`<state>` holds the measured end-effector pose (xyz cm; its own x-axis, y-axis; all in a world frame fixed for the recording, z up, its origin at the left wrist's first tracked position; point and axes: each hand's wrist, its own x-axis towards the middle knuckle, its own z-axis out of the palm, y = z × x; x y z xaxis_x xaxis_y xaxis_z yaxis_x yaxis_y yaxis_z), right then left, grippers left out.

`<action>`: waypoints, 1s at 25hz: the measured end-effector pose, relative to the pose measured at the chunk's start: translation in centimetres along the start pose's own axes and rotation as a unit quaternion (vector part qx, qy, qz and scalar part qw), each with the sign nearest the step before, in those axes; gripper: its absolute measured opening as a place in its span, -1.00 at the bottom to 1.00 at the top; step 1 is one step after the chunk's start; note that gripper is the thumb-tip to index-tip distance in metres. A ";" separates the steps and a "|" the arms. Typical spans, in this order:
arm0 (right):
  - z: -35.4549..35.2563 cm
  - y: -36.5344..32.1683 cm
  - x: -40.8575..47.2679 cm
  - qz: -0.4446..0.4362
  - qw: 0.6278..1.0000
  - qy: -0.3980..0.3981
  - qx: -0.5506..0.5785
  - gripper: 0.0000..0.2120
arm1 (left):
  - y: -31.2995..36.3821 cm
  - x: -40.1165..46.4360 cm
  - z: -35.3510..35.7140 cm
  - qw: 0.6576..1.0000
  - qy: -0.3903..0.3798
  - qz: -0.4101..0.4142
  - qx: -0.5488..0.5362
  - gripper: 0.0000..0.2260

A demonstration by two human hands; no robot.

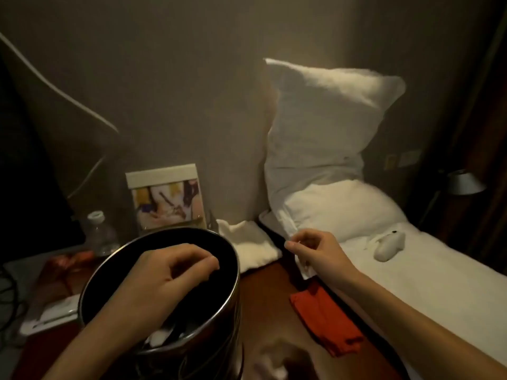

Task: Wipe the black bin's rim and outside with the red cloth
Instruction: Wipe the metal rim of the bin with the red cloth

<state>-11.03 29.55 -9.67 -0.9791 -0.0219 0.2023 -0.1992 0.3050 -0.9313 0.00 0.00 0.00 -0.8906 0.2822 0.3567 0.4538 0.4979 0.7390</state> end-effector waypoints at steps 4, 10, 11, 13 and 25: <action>2.6 8.1 -0.5 -0.022 0.989 0.014 -0.146 -0.86 | -3.0 -3.1 2.0 0.983 0.008 0.047 0.176 -0.69; 2.6 16.2 -1.7 0.016 0.921 0.060 -0.385 -0.53 | -3.5 -6.7 4.0 0.946 0.108 0.092 0.292 -0.72; 2.7 16.9 -2.1 0.046 0.902 0.062 -0.426 -0.48 | -3.5 -7.0 4.3 0.944 0.121 0.085 0.295 -0.73; 3.0 18.0 -2.6 0.098 0.864 0.047 -0.492 -0.38 | -3.8 -7.2 4.3 0.943 0.137 0.082 0.292 -0.75; 5.8 18.3 -4.7 -0.033 0.902 0.058 -0.426 -0.84 | -8.3 -7.9 -0.5 0.943 0.229 0.052 0.237 -0.91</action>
<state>-10.31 29.70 -29.42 -0.9453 0.0186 0.3257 -0.1042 0.9287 -0.3557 3.30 -6.78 -8.66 -0.7117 0.0198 0.7022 0.4055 0.8278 0.3876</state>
